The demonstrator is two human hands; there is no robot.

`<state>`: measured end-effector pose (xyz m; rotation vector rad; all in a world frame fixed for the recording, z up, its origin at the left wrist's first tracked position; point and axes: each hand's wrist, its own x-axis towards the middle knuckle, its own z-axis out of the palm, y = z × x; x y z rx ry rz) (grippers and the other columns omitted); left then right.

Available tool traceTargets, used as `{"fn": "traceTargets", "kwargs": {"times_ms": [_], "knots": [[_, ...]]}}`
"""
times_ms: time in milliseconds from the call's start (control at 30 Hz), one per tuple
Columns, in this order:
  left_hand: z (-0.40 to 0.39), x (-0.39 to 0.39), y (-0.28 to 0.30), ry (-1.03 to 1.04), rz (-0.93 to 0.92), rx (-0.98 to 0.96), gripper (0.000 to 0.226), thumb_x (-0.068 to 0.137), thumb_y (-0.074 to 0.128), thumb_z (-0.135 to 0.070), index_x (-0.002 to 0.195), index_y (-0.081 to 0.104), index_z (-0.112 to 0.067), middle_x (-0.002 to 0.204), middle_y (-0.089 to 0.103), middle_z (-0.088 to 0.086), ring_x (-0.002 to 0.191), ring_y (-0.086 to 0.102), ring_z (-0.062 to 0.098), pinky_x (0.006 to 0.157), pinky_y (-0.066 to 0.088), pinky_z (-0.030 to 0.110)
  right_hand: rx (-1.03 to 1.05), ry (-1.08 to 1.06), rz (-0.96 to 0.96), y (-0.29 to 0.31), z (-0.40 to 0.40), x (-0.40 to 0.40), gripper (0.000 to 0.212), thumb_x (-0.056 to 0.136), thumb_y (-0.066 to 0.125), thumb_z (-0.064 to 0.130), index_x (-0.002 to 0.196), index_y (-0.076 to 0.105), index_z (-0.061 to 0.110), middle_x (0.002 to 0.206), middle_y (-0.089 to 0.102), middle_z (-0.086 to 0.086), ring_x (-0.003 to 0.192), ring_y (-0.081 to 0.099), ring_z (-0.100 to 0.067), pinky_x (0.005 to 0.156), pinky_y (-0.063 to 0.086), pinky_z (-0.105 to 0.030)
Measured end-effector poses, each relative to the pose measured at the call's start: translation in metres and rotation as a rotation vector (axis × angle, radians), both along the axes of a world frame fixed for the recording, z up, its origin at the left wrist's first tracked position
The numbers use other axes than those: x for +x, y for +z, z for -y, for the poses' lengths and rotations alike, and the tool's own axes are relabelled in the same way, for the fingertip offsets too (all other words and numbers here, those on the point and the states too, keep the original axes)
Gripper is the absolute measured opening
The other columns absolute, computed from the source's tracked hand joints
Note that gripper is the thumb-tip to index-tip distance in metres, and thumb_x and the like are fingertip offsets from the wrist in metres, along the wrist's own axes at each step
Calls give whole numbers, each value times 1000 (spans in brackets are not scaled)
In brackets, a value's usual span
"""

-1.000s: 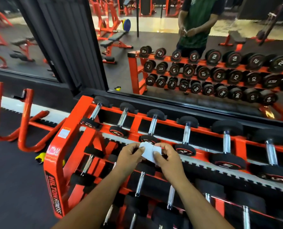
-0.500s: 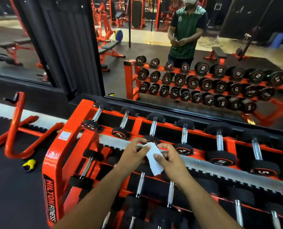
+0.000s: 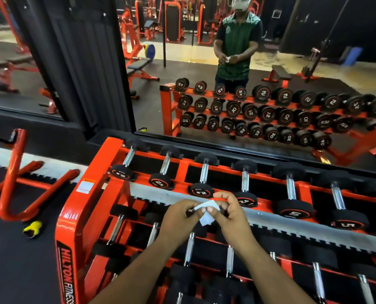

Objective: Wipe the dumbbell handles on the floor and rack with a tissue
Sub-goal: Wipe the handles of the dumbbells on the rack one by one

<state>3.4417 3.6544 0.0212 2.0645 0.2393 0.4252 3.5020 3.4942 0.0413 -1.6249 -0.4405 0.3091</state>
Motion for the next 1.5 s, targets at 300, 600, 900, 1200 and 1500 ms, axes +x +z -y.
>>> {"fn": "traceTargets", "kwargs": {"times_ms": [300, 600, 900, 1200, 1500], "knots": [[39, 45, 8, -142, -201, -434, 12, 102, 61, -27, 107, 71, -22, 91, 73, -6, 82, 64, 9, 73, 50, 24, -179, 168, 43, -3, 46, 63, 11, 98, 64, 17, 106, 71, 22, 96, 74, 7, 88, 68, -7, 76, 52, -20], [79, 100, -25, 71, -296, -419, 13, 100, 64, -21, 92, 73, -17, 73, 69, -9, 68, 59, 7, 61, 46, 18, 21, 95, -245, -35, 65, 120, 24, 97, 65, 14, 118, 68, 24, 109, 74, 2, 100, 71, -15, 87, 58, -31], [33, 143, -71, 154, -353, -37, 20, 95, 59, -48, 95, 67, -29, 90, 68, -16, 88, 64, 2, 85, 52, 35, -133, 65, -103, -86, 24, 170, 23, 98, 62, 12, 108, 75, 28, 105, 76, 8, 101, 70, -10, 93, 55, -37], [-12, 204, -127, 178, -527, 358, 100, 83, 24, -82, 159, 16, -17, 169, 10, 6, 157, 1, 21, 125, 5, 44, -600, 39, 497, -112, -61, 261, 30, 99, 58, 17, 125, 69, 26, 126, 70, 7, 117, 64, -14, 104, 48, -31], [-25, 223, -162, 101, -431, 212, 114, 73, 19, -79, 160, 11, -5, 169, 8, 11, 157, 0, 24, 121, -5, 27, -1026, 651, 1138, -169, -72, 302, 54, 89, 43, 23, 141, 57, 20, 145, 57, 0, 136, 51, -18, 115, 39, -37]]}}
